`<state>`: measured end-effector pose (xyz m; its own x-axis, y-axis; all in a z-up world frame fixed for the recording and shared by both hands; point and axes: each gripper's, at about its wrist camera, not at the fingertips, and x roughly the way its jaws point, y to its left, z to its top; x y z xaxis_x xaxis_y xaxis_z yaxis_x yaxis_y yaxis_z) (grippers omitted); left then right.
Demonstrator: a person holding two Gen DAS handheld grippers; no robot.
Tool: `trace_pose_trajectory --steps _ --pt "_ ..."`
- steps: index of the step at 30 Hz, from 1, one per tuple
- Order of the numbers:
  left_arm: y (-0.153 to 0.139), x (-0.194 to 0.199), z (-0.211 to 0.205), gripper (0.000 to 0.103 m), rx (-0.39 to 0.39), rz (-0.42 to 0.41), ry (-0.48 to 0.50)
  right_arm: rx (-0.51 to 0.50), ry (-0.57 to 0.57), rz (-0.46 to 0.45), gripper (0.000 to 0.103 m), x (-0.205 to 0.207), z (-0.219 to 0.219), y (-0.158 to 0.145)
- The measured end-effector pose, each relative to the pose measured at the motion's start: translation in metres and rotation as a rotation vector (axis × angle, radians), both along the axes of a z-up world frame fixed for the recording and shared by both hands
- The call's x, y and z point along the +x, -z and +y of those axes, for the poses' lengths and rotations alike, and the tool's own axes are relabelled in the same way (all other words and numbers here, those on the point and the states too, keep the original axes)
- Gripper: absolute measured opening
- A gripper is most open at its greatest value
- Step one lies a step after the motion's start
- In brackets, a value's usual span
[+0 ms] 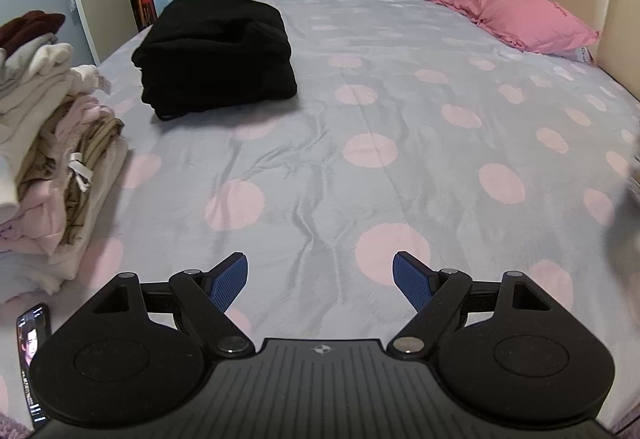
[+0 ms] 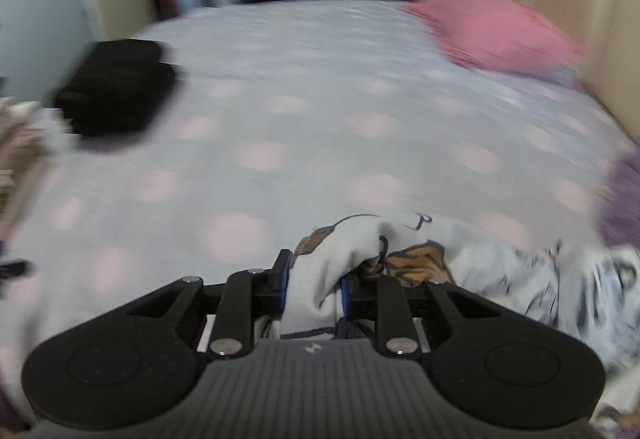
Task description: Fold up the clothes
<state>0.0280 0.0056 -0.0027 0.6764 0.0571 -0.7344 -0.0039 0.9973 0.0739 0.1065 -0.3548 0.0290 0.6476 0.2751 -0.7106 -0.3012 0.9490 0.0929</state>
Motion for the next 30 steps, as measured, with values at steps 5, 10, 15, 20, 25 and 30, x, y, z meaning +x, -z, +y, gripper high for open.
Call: trace_pose_trajectory --steps 5,10,15,20,25,30 --pt "-0.012 -0.016 0.011 0.08 0.013 -0.025 -0.002 0.126 -0.199 -0.032 0.025 -0.012 0.081 -0.036" --pt "-0.022 -0.033 0.031 0.08 0.037 -0.045 -0.047 0.236 -0.391 -0.078 0.025 -0.027 0.152 -0.063" --pt "-0.021 -0.046 0.055 0.08 0.039 -0.029 -0.112 0.315 -0.523 -0.066 0.033 -0.03 0.195 -0.073" --pt "-0.024 -0.055 0.064 0.08 0.044 -0.02 -0.114 0.195 -0.514 0.021 0.049 -0.027 0.217 -0.055" --pt "-0.028 -0.059 0.056 0.08 0.056 -0.015 -0.065 0.125 -0.495 0.073 0.076 -0.025 0.204 -0.041" --pt "-0.027 -0.051 0.035 0.08 0.063 -0.016 0.016 0.107 -0.41 0.033 0.084 -0.023 0.174 -0.044"
